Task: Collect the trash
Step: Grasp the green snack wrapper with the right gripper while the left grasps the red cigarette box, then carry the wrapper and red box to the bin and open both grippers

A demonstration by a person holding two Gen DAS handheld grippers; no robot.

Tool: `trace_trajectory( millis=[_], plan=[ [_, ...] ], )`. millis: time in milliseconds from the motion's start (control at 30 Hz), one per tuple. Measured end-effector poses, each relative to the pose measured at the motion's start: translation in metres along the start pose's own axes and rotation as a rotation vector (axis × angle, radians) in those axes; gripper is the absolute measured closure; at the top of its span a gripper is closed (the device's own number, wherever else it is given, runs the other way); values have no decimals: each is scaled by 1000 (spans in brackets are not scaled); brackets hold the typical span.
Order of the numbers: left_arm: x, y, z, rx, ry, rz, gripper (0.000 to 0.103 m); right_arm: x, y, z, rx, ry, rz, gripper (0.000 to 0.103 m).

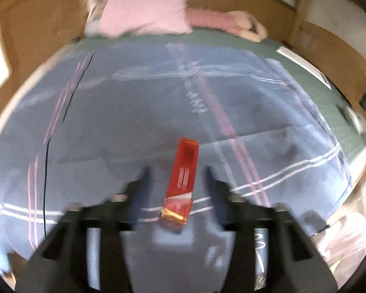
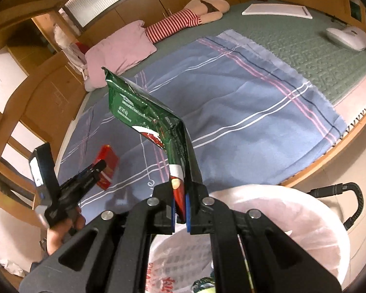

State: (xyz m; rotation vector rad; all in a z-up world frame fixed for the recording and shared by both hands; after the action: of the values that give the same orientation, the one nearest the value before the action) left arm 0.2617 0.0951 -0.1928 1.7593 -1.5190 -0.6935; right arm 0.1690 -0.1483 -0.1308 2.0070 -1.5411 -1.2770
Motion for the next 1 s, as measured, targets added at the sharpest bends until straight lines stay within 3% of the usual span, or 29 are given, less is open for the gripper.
trace_trajectory(
  millis=[100, 167, 267, 300, 367, 433, 500, 567, 600, 700, 800, 867, 1000],
  plan=[
    [-20, -7, -15, 11, 120, 68, 6, 1, 1, 1, -14, -15, 3, 96],
    [-24, -22, -20, -16, 160, 107, 4, -4, 2, 2, -24, -19, -4, 96],
    [-23, -57, -5, -175, 158, 105, 3, -8, -4, 4, -42, -31, -20, 96],
    [-29, -65, 2, -211, 152, 49, 3, -7, -6, 4, -47, -33, -21, 96],
    [-38, -68, 7, -205, 144, -59, 4, -6, -10, 5, -59, -35, -20, 96],
    [-37, -71, 8, -195, 91, -85, 4, -6, -14, 7, -66, -33, -19, 96],
    [-33, -80, 18, -237, 39, -99, 5, -10, -18, 10, -76, -31, -29, 96],
    [-30, -85, 26, -258, -5, -113, 20, -12, -21, 13, -82, -33, -41, 96],
    [-31, -81, 23, -228, -22, -132, 40, -12, -21, 14, -83, -35, -47, 96],
    [-22, -64, 21, -173, -22, -99, 44, -16, -11, 14, -66, -24, -60, 96],
    [-15, -17, 15, -35, -64, -152, 44, -17, -1, 16, -49, -2, -62, 96],
    [-5, 36, 12, 85, -69, -154, 44, -18, 8, 20, -37, 32, -47, 96],
    [18, 122, 19, 223, -75, -100, 44, -16, 24, 31, -20, 94, -16, 96]
  ],
)
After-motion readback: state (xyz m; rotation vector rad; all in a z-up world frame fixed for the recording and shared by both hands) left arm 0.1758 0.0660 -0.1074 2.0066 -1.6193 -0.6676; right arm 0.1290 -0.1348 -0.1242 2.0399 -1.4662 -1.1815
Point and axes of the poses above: each gripper's, at about its wrist camera, not at the fingertips, and y roughly against the way its jaws point, x to its right, z to its underside, the point moved 10 cm from there along -y, roughly the way its jaws point, and after that the axes turned 5 degrees about -z, right-handed, at the moved point
